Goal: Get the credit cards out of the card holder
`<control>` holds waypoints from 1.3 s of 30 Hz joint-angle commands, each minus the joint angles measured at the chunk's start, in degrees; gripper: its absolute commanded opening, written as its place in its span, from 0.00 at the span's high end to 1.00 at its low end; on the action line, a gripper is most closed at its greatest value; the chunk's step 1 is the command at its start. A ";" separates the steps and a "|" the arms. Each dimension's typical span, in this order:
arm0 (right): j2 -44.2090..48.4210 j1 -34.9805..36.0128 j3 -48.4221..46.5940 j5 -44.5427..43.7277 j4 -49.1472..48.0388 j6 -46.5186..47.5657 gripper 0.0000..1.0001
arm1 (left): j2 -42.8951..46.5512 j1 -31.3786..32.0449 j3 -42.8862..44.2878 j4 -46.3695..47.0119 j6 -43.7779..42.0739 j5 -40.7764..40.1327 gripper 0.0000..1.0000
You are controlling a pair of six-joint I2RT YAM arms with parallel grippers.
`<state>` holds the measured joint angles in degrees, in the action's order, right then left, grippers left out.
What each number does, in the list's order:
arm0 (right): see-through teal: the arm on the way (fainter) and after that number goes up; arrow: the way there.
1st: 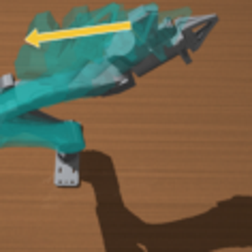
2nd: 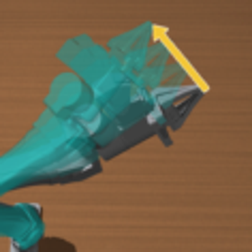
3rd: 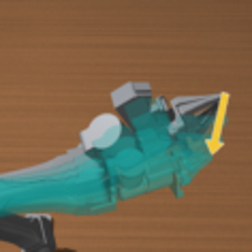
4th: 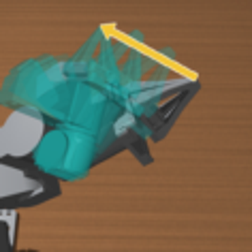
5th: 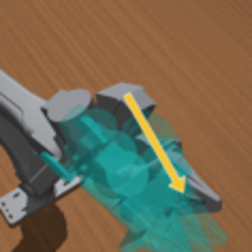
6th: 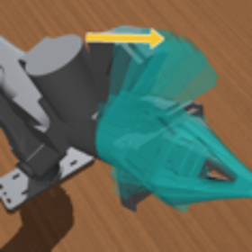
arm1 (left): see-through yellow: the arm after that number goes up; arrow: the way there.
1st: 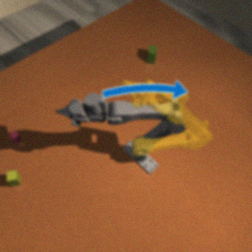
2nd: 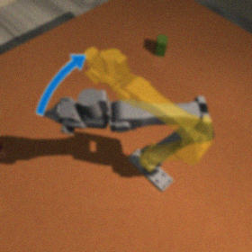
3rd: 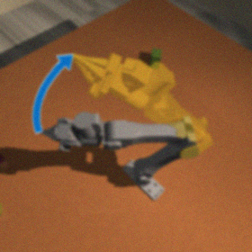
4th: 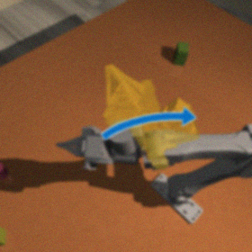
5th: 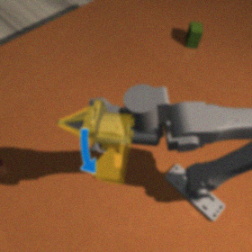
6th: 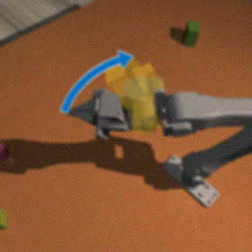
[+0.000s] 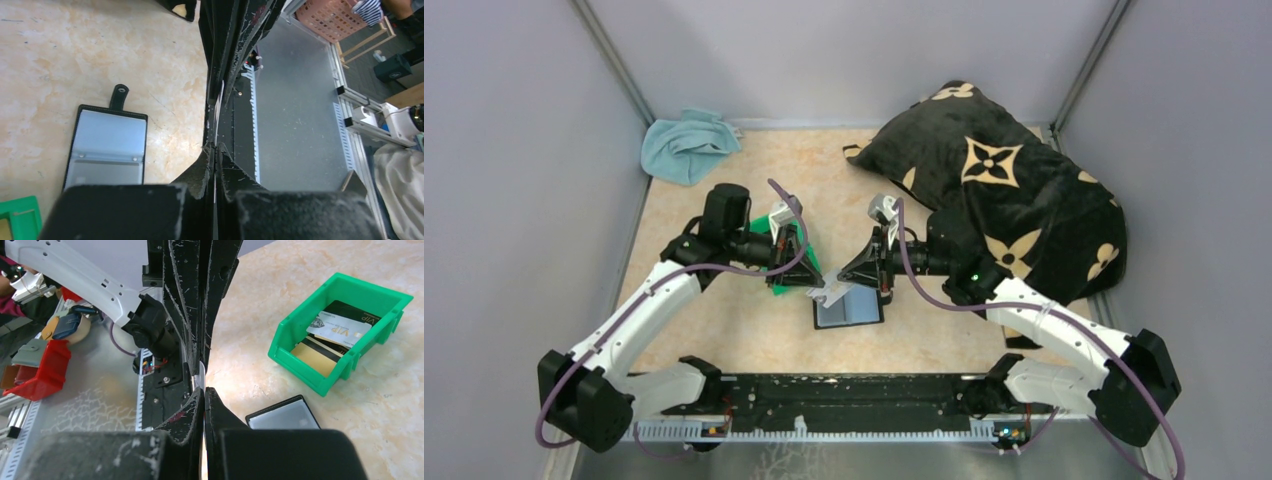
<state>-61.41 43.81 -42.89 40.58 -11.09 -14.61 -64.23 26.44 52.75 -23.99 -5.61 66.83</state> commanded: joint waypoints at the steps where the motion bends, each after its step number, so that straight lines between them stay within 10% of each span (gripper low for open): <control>1: 1.18 0.48 -1.88 -2.85 -4.01 -0.31 1.00 | 2.41 0.32 -0.63 1.42 0.57 -3.80 0.91; 15: 5.73 -3.82 2.26 -5.20 -9.99 -7.44 1.00 | 10.64 0.37 -4.42 7.55 4.70 -12.21 0.79; 23: 6.66 -3.86 3.61 -3.10 -12.24 -8.93 1.00 | 10.93 0.29 -5.00 10.31 6.09 -8.67 1.00; 32: 7.14 -3.91 4.37 -3.46 -11.91 -7.87 1.00 | 9.93 0.21 -4.12 9.39 6.30 -14.04 1.00; 39: 8.22 -3.98 4.75 -10.52 -8.46 -6.51 0.51 | 8.57 0.28 -2.27 4.49 2.70 -22.07 1.00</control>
<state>-55.75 40.21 -38.13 34.61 -19.22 -22.22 -55.00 26.65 48.84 -17.15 -0.23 49.91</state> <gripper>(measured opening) 0.401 0.006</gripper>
